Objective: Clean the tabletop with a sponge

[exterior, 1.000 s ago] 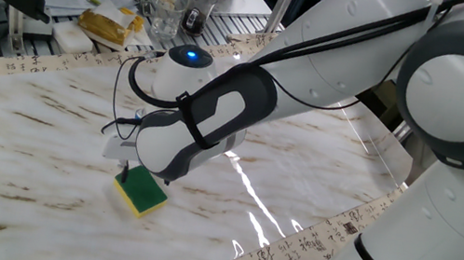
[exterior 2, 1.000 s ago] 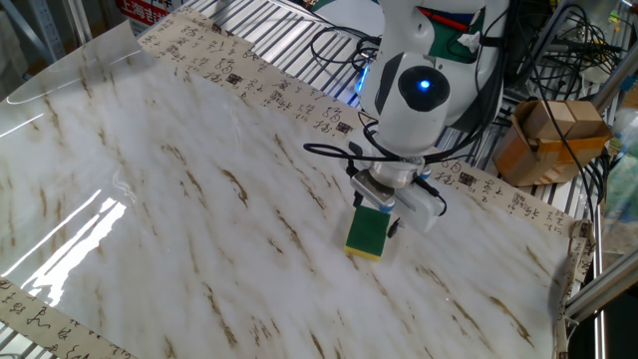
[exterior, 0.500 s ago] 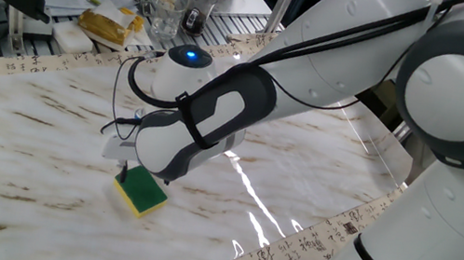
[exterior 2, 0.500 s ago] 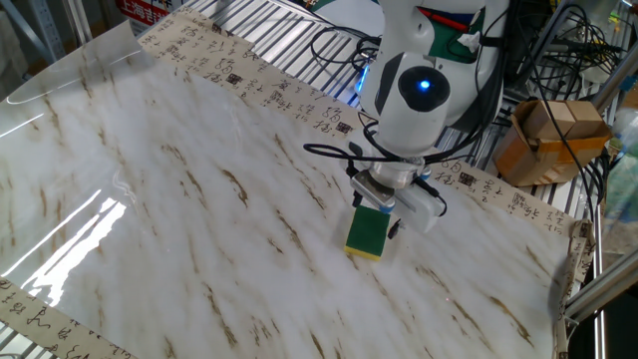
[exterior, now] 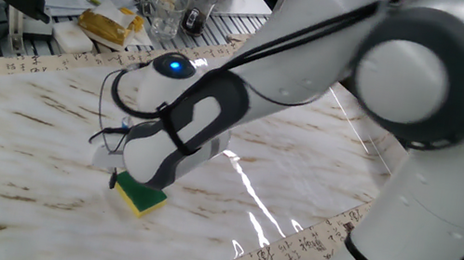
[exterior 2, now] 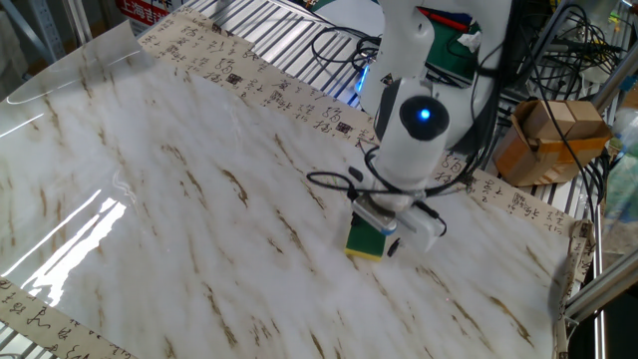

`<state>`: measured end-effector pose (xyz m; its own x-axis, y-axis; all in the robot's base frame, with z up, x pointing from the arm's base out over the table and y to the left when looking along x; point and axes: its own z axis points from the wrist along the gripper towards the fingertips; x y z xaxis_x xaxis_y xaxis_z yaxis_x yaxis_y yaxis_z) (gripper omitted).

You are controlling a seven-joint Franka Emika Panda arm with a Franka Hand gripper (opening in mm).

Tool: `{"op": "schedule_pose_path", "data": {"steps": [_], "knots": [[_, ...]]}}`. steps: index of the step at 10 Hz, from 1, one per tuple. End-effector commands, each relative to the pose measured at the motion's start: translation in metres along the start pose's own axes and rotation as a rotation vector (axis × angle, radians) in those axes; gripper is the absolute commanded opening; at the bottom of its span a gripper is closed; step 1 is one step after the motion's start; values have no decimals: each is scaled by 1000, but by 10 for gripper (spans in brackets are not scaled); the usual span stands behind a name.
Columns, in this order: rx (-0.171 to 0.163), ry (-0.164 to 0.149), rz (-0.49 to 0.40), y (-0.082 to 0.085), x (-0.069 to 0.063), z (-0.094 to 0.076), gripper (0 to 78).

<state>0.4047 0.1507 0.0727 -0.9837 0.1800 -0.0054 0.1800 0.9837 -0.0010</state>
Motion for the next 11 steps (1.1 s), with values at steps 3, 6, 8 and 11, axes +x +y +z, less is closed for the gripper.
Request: {"op": "schedule_pose_path", "data": {"steps": [3, 6, 8, 11], "knots": [[3, -2, -25, -11, -4, -6, 773], [8, 13, -11, -16, 0, -20, 773], [9, 25, 2, -15, 0, -29, 773], [13, 35, 8, -13, -2, -37, 773]]}}
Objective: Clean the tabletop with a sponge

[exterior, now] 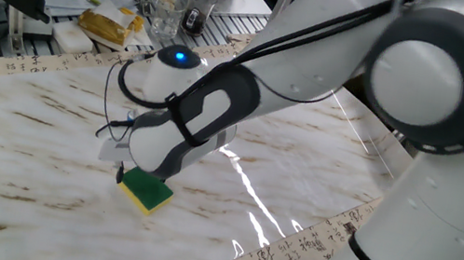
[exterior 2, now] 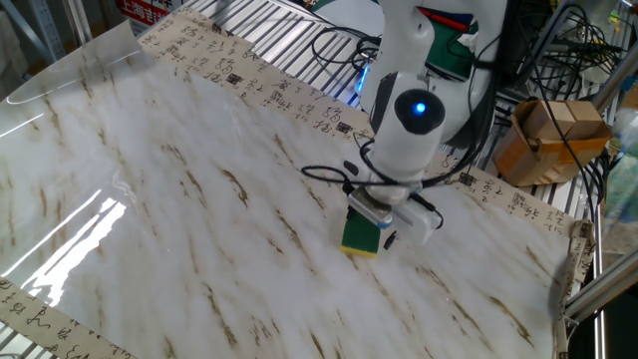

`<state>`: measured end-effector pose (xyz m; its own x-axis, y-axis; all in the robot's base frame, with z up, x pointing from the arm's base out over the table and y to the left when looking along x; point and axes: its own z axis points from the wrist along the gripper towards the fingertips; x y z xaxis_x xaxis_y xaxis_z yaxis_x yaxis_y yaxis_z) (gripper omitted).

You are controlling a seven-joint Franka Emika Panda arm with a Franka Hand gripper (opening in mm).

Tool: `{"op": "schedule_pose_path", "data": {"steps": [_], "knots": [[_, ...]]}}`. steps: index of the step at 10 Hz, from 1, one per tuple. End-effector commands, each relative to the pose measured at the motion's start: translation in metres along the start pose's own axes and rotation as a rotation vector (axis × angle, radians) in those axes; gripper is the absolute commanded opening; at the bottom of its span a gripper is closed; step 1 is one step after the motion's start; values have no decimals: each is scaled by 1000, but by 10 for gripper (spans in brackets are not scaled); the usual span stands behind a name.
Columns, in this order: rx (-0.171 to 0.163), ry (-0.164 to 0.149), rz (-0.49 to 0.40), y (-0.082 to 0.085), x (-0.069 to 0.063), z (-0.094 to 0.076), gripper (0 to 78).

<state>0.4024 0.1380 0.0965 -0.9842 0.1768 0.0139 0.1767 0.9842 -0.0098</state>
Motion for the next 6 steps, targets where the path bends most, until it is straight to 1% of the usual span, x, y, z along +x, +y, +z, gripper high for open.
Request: {"op": "schedule_pose_path", "data": {"steps": [1, 2, 3, 4, 6], "knots": [[3, 12, 8, 1, -5, -9, 773], [7, 7, 2, 2, -7, -6, 773], [14, -8, -32, 0, -9, -4, 773], [17, -10, -43, -1, -10, -4, 773], [24, -7, -123, -6, -17, 0, 773]]}}
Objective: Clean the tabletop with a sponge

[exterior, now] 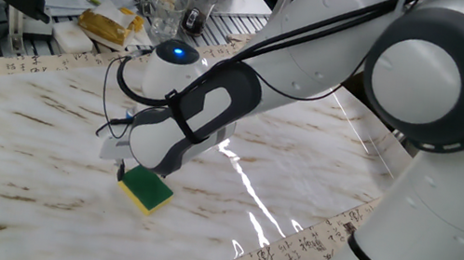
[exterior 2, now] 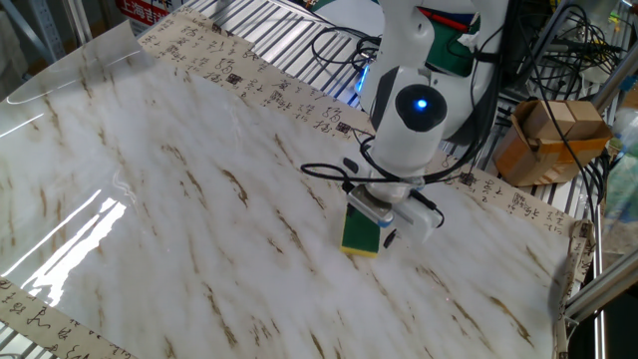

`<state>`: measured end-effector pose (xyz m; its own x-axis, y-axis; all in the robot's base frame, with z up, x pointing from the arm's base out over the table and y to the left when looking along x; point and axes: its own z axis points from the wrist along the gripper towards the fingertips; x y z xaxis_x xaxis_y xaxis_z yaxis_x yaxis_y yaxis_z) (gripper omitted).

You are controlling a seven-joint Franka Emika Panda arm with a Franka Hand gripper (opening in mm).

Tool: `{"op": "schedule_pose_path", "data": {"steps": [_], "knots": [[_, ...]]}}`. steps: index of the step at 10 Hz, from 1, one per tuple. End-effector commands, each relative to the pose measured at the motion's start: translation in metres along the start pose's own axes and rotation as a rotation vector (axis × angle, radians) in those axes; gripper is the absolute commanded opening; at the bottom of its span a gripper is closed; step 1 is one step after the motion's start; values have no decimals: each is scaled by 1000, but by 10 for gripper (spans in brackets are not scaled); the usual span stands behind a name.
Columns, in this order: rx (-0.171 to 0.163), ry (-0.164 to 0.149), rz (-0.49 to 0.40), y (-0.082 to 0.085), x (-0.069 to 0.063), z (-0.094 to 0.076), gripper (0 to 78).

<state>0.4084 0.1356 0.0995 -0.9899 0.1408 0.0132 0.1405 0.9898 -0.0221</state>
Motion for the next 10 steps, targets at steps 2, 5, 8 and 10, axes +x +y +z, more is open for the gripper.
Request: {"op": "schedule_pose_path", "data": {"steps": [2, 5, 8, 10], "knots": [[17, -5, -140, -5, -11, 3, 773], [36, -19, -221, -5, -13, 6, 773], [35, -14, -274, -2, -16, 12, 773], [11, 0, -285, -2, -15, 15, 773]]}}
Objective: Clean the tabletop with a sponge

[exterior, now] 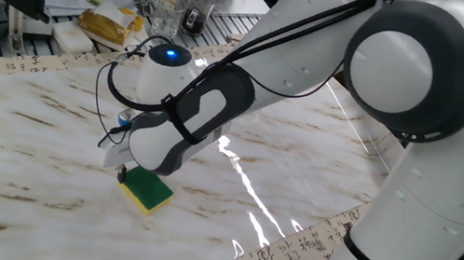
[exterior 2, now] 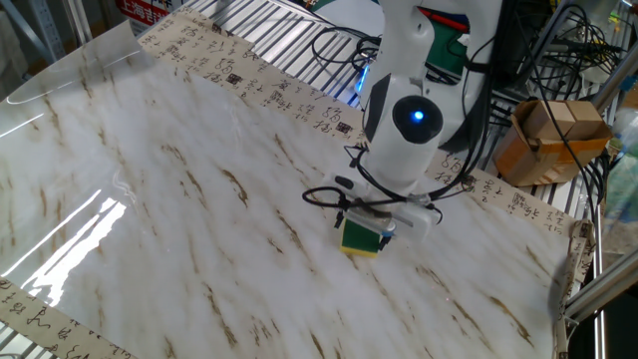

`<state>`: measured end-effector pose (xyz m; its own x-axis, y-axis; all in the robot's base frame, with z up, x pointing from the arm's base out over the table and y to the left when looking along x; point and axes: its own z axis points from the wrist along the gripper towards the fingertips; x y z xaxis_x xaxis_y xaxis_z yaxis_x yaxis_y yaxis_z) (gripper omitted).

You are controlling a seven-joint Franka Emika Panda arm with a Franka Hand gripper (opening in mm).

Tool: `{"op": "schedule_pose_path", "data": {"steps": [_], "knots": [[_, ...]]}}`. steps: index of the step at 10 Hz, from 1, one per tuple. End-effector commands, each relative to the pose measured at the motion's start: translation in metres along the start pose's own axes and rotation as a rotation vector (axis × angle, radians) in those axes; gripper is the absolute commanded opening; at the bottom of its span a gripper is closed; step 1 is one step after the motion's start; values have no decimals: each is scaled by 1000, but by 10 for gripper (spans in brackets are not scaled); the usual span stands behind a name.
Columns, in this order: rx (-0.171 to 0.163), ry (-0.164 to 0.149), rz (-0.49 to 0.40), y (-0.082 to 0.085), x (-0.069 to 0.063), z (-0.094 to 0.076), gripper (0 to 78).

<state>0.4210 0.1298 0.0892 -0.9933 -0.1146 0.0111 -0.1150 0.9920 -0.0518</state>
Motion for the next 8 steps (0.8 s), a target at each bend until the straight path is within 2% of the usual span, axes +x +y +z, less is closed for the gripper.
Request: {"op": "schedule_pose_path", "data": {"steps": [1, 4, 8], "knots": [[-22, 8, -32, 1, 4, 7, 773], [-17, -3, -26, 1, 16, 9, 773], [-7, 2, -24, -4, 20, 3, 773]]}}
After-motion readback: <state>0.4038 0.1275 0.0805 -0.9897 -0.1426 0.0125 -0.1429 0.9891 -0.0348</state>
